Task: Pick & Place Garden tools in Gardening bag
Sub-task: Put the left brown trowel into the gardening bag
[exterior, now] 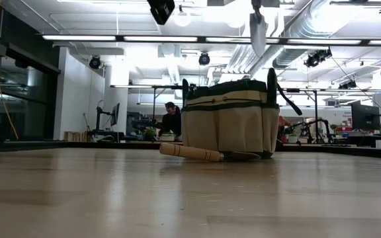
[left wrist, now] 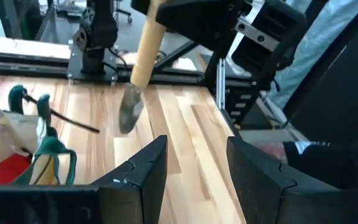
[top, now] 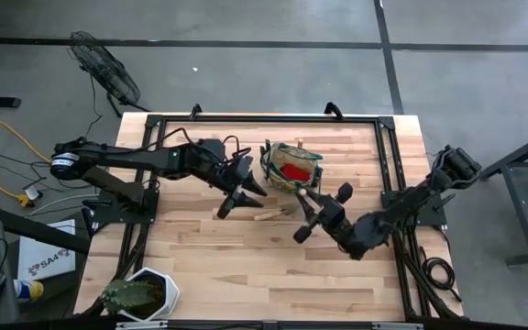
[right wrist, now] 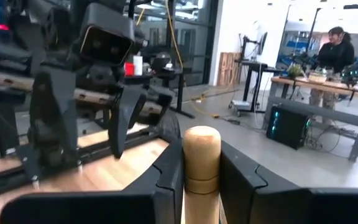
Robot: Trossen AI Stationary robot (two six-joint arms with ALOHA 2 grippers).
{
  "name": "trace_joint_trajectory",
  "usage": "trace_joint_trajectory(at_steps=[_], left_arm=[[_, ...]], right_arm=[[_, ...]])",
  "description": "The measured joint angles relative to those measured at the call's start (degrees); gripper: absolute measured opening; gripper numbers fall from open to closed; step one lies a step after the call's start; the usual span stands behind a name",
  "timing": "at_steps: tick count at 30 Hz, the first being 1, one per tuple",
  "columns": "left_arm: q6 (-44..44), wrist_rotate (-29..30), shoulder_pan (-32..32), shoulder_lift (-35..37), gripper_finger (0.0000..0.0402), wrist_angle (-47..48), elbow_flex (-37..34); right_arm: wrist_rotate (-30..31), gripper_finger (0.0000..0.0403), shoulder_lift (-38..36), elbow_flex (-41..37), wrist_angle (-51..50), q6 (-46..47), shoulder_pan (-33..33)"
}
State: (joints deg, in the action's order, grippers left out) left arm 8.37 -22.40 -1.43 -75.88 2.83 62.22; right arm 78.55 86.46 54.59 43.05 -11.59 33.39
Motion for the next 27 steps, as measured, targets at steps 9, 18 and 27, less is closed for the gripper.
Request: trace_joint_trajectory(at_steps=[9, 18, 27], left_arm=[[-3.2, -1.3, 0.0, 0.7, 0.0161, 2.5, 0.0], [-4.7, -1.6, 0.4, 1.9, 0.0161, 4.8, 0.0], [-6.8, 2.4, 5.0, 5.1, 0.0161, 9.4, -0.1]], right_arm=[[0.5, 0.0061, 0.3, 0.0, -24.2, 26.6, 3.0], [-0.2, 0.0061, 9.2, 0.0, -23.8, 34.4, 1.8], [7.2, 0.0061, 14.3, 0.0, -14.8, 29.3, 0.3]])
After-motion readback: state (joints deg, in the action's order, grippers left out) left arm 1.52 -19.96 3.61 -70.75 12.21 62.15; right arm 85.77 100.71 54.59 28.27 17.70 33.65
